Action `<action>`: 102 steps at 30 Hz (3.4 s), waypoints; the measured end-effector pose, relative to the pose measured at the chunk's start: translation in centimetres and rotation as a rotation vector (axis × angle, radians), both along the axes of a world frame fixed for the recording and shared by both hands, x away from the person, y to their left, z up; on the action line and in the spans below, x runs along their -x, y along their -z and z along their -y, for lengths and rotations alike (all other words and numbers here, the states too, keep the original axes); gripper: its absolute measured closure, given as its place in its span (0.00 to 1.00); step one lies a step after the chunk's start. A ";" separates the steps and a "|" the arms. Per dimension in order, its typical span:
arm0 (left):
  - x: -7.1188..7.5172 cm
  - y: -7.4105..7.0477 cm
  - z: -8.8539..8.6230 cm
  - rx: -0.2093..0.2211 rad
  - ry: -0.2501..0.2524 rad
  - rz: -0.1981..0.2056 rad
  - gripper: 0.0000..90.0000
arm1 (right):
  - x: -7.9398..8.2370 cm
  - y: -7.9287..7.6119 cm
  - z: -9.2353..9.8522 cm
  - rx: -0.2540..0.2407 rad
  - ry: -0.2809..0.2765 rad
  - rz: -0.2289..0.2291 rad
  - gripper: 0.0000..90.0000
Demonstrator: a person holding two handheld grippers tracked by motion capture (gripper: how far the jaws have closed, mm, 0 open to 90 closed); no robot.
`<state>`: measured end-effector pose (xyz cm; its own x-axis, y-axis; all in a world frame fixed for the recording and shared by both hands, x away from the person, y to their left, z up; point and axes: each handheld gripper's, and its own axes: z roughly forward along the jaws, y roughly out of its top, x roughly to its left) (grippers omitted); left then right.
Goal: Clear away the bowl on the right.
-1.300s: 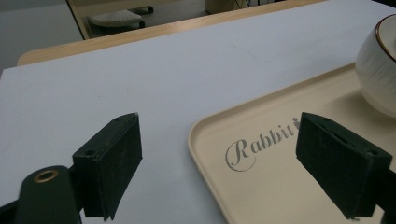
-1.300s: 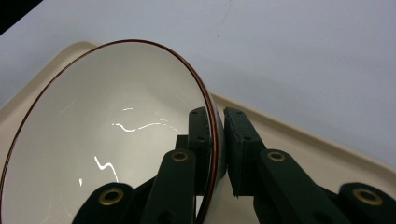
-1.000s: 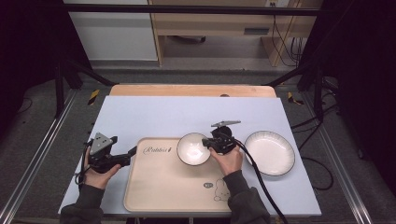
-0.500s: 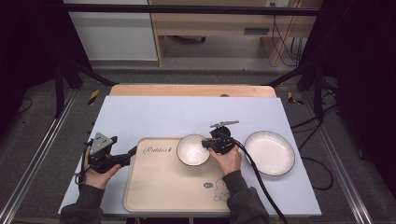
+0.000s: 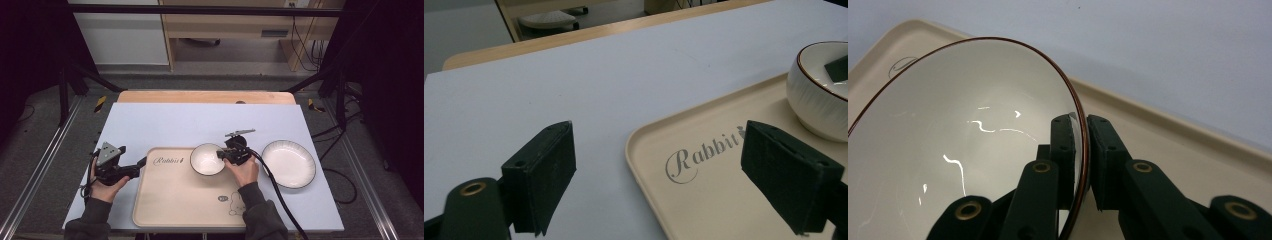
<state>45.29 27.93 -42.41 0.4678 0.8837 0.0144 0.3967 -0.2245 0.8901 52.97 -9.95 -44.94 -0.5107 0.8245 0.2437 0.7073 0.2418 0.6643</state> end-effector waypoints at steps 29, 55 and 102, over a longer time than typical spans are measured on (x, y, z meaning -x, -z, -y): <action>0.0 0.0 0.0 -0.001 -0.001 0.000 0.15 | 0.7 -0.6 0.0 0.072 0.027 0.178 0.34; 0.1 0.0 0.1 -0.002 0.001 0.000 0.15 | 3.7 -4.1 1.2 -0.015 0.005 0.344 0.18; 0.3 -0.2 0.0 0.009 0.007 0.014 0.14 | 7.9 -3.5 10.0 -0.043 0.071 0.516 0.14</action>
